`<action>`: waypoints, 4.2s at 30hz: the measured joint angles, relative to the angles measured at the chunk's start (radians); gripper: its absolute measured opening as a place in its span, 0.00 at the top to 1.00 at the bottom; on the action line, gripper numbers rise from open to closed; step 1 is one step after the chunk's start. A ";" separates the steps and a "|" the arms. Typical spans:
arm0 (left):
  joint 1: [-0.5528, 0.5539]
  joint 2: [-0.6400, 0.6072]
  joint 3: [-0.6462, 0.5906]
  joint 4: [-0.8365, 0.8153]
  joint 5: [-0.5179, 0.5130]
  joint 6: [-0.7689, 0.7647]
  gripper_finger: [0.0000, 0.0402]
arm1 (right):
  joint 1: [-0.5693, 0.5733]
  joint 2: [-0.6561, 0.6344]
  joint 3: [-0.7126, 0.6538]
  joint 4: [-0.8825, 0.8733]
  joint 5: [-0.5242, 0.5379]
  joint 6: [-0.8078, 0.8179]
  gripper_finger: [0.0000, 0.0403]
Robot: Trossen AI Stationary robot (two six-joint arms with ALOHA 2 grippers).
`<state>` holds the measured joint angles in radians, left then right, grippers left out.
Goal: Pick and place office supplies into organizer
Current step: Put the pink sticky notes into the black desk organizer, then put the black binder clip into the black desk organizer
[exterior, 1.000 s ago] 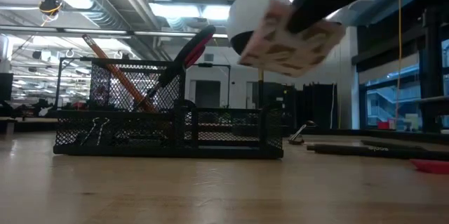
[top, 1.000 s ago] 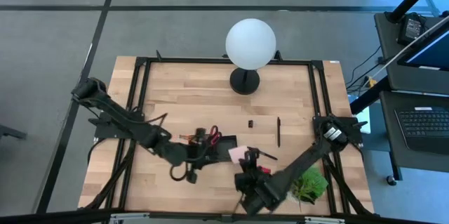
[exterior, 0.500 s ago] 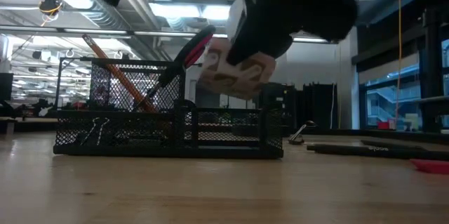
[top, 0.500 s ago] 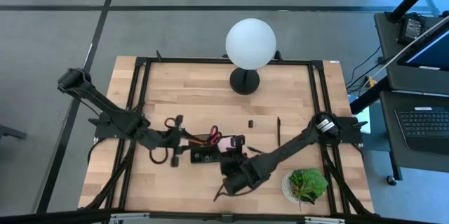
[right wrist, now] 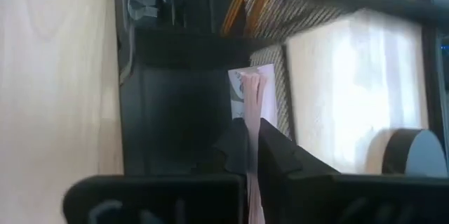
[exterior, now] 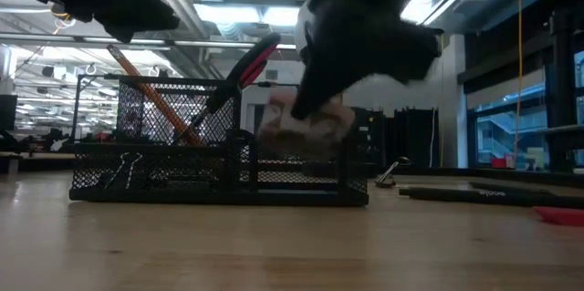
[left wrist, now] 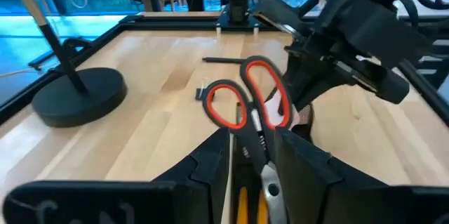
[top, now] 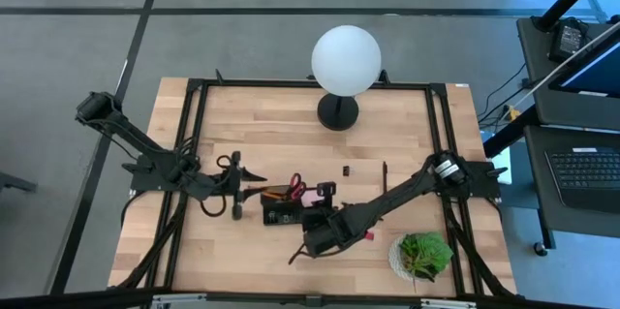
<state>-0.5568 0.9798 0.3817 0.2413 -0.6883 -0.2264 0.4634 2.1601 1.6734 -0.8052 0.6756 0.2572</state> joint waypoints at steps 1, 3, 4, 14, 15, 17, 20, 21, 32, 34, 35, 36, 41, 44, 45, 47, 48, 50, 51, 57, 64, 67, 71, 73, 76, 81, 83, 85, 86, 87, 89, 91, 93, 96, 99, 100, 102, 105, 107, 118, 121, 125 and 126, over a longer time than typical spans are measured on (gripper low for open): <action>0.000 0.001 0.000 0.000 -0.005 -0.002 0.74 | -0.001 0.000 -0.014 0.007 -0.001 0.002 0.98; 0.000 0.003 0.000 0.002 -0.007 -0.017 0.74 | -0.005 0.000 -0.036 0.031 -0.015 0.011 0.98; 0.000 0.003 0.000 0.002 -0.007 -0.026 0.74 | -0.009 0.000 -0.049 0.053 -0.020 0.011 0.98; 0.000 0.006 0.000 0.002 -0.001 -0.078 0.74 | -0.032 0.000 -0.092 0.135 -0.089 -0.028 0.95; 0.000 0.006 0.000 0.002 -0.001 -0.077 0.74 | -0.033 0.000 -0.092 0.134 -0.092 -0.028 0.94; 0.000 0.006 0.000 0.002 -0.001 -0.078 0.74 | -0.033 0.000 -0.092 0.134 -0.094 -0.027 0.91; 0.000 0.006 0.000 -0.005 -0.001 -0.077 0.74 | -0.033 0.000 -0.092 0.134 -0.095 -0.027 0.88; 0.000 0.006 0.000 -0.006 -0.001 -0.077 0.74 | -0.033 0.000 -0.092 0.134 -0.095 -0.027 0.87; 0.000 0.006 0.000 -0.010 0.000 -0.078 0.74 | -0.057 0.000 -0.092 0.150 -0.195 -0.006 0.75; 0.000 0.006 0.000 -0.013 0.001 -0.078 0.74 | -0.063 0.000 -0.092 0.150 -0.210 0.006 0.71; 0.000 0.006 0.000 -0.015 0.001 -0.078 0.74 | -0.064 0.000 -0.092 0.150 -0.213 0.014 0.69; 0.000 0.006 0.000 -0.015 0.001 -0.078 0.74 | -0.066 0.000 -0.092 0.150 -0.215 0.018 0.67; 0.000 0.006 0.000 -0.037 0.010 -0.120 0.74 | -0.067 0.000 -0.092 0.147 -0.238 -0.028 0.62; 0.000 0.006 0.000 -0.062 0.009 -0.146 0.74 | -0.067 0.000 -0.092 0.147 -0.274 -0.027 0.61; 0.000 0.006 0.000 -0.066 0.008 -0.148 0.74 | -0.067 0.000 -0.092 0.146 -0.280 -0.024 0.61; 0.000 0.006 0.000 -0.067 0.007 -0.146 0.74 | -0.067 0.000 -0.092 0.145 -0.281 -0.006 0.61; 0.000 0.006 0.000 -0.067 0.006 -0.145 0.74 | -0.067 0.000 -0.092 0.141 -0.281 -0.001 0.61; 0.000 0.006 0.000 -0.067 0.006 -0.146 0.74 | -0.067 -0.011 -0.092 0.119 -0.281 0.012 0.61; 0.000 0.006 0.000 -0.067 0.006 -0.146 0.74 | -0.067 -0.023 -0.092 0.114 -0.281 0.026 0.61; 0.000 0.006 0.000 -0.066 0.007 -0.146 0.74 | -0.048 -0.124 -0.091 0.023 -0.280 0.090 0.61; 0.000 0.006 0.000 -0.067 0.008 -0.146 0.74 | -0.040 -0.251 -0.091 -0.134 -0.277 0.082 0.61; 0.000 0.006 0.000 -0.084 0.008 -0.146 0.74 | -0.051 -0.276 -0.091 -0.191 -0.247 -0.002 0.61; 0.000 0.006 0.000 -0.099 0.010 -0.147 0.74 | -0.102 -0.279 -0.091 -0.259 -0.233 -0.061 0.61; 0.000 0.006 0.000 -0.100 0.010 -0.152 0.74 | -0.136 -0.279 -0.093 -0.275 -0.229 -0.057 0.61; 0.000 0.006 0.000 -0.111 0.010 -0.154 0.74 | -0.182 -0.286 -0.129 -0.257 -0.229 -0.029 0.61; 0.000 0.007 0.000 -0.129 0.010 -0.155 0.74 | -0.268 -0.365 -0.316 -0.133 -0.233 0.147 0.61; 0.000 0.006 0.000 -0.134 0.010 -0.155 0.74 | -0.296 -0.408 -0.404 -0.042 -0.264 0.194 0.61; 0.000 0.007 0.000 -0.134 0.011 -0.155 0.74 | -0.324 -0.462 -0.483 0.059 -0.316 0.246 0.61; 0.000 0.007 0.000 -0.134 0.011 -0.155 0.74 | -0.338 -0.490 -0.523 0.094 -0.328 0.277 0.61; 0.000 0.007 0.000 -0.134 0.011 -0.154 0.74 | -0.353 -0.515 -0.560 0.124 -0.330 0.311 0.61; 0.000 0.007 0.000 -0.134 0.011 -0.155 0.74 | -0.385 -0.561 -0.634 0.170 -0.322 0.385 0.61; 0.000 0.007 0.000 -0.134 0.011 -0.156 0.74 | -0.408 -0.609 -0.699 0.220 -0.316 0.470 0.61; 0.000 0.007 0.000 -0.134 0.011 -0.157 0.74 | -0.423 -0.646 -0.757 0.258 -0.321 0.567 0.61; 0.000 0.007 0.000 -0.134 0.011 -0.171 0.74 | -0.441 -0.676 -0.825 0.268 -0.324 0.678 0.61; 0.000 0.007 0.000 -0.134 0.011 -0.180 0.74 | -0.442 -0.684 -0.875 0.328 -0.325 0.754 0.61; 0.000 0.006 0.000 -0.134 0.011 -0.180 0.74 | -0.441 -0.684 -0.891 0.361 -0.341 0.762 0.61; 0.000 0.006 0.000 -0.134 0.011 -0.180 0.74 | -0.440 -0.684 -0.917 0.432 -0.375 0.755 0.61; 0.000 0.007 0.000 -0.134 0.012 -0.181 0.74 | -0.441 -0.684 -0.946 0.521 -0.399 0.747 0.61; 0.000 0.007 0.000 -0.134 0.019 -0.182 0.74 | -0.441 -0.684 -0.959 0.553 -0.408 0.745 0.61; 0.000 0.007 0.000 -0.134 0.098 -0.181 0.74 | -0.433 -0.673 -0.979 0.600 -0.409 0.765 0.61; 0.000 0.007 0.000 -0.135 0.106 -0.181 0.74 | -0.425 -0.660 -0.978 0.636 -0.409 0.784 0.61; 0.000 0.007 0.000 -0.142 0.112 -0.180 0.74 | -0.413 -0.645 -0.979 0.630 -0.408 0.802 0.61; 0.000 0.007 0.000 -0.142 0.116 -0.180 0.74 | -0.412 -0.639 -0.979 0.629 -0.408 0.811 0.61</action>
<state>-0.5568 0.9865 0.3817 0.0997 -0.5719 -0.4068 0.0516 1.5215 0.6949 -0.1764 0.2674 1.0685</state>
